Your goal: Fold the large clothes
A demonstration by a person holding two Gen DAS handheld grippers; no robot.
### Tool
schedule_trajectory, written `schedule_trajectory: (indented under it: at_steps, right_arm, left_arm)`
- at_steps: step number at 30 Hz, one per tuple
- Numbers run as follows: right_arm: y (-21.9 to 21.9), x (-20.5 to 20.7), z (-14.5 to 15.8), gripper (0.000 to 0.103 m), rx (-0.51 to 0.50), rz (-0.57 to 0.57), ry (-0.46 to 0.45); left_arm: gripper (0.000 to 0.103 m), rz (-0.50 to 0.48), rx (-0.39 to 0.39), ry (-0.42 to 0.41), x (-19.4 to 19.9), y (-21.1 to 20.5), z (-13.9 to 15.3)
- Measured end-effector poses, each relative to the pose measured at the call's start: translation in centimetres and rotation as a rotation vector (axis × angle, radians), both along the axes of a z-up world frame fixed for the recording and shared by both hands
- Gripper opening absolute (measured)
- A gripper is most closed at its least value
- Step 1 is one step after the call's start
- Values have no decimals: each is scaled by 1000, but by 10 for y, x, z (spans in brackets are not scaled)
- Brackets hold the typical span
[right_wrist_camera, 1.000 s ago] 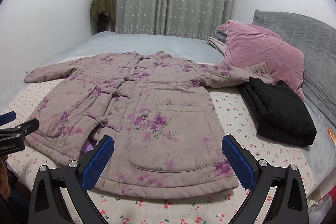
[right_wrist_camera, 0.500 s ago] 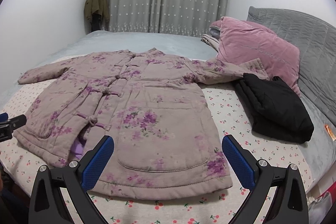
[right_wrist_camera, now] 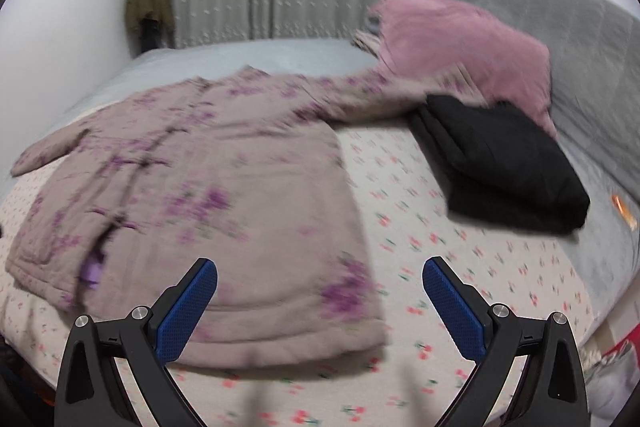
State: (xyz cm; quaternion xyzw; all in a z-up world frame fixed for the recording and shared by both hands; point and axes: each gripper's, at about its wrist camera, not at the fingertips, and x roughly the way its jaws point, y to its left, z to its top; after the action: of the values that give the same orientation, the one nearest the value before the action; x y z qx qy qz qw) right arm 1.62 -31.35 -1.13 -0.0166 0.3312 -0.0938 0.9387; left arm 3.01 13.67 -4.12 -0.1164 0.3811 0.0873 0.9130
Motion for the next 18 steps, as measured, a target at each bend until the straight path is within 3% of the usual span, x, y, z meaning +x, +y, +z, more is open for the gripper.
schedule_trajectory:
  at_steps: [3, 7, 9, 11, 14, 16, 18]
  right_arm:
    - [-29, -2, -10, 103, 11, -26, 39]
    - [-45, -7, -25, 100, 65, 61, 107]
    - [-40, -6, -39, 97, 14, 85, 176]
    - [-27, -8, -45, 97, -57, 122, 228]
    - [3, -10, -62, 96, -179, 225, 302]
    - [11, -5, -70, 93, -275, 184, 315]
    - [5, 2, -67, 73, -232, 159, 302]
  left_arm:
    - [96, 24, -15, 19, -6, 26, -11]
    - [73, -14, -27, 97, -14, 41, -29]
    - [65, -79, -6, 152, -17, 39, -41]
    - [63, -135, 45, 186, -20, 30, -48]
    - [63, -214, 239, 225, -20, -1, -59]
    - [63, -249, 286, 254, -12, -14, -67]
    - [63, -262, 284, 263, -1, -20, -68]
